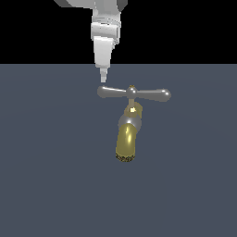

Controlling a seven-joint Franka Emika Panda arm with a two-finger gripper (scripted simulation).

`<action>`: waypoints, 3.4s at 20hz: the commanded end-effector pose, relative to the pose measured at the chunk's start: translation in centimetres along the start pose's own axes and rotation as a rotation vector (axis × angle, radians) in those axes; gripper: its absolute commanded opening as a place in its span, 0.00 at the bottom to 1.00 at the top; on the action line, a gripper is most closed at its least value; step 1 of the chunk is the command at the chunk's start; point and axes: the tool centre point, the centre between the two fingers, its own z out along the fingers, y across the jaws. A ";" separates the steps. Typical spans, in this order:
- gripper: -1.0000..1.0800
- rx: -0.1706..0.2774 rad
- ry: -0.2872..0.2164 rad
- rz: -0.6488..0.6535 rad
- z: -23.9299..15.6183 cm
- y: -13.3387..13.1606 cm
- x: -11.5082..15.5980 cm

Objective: Turn on the faucet by rotating a designated handle.

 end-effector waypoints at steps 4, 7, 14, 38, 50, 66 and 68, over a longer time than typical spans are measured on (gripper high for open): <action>0.00 0.022 0.049 0.130 2.0 -1.7 0.7; 0.00 0.034 0.070 0.178 2.7 -2.4 0.9; 0.00 0.052 0.097 0.241 3.7 -3.2 1.3; 0.00 0.053 0.100 0.246 4.1 0.8 -0.2; 0.00 0.053 0.099 0.246 4.3 3.7 -1.3; 0.00 0.059 0.103 0.253 4.3 6.6 -0.3; 0.00 0.058 0.103 0.252 4.3 7.1 -0.1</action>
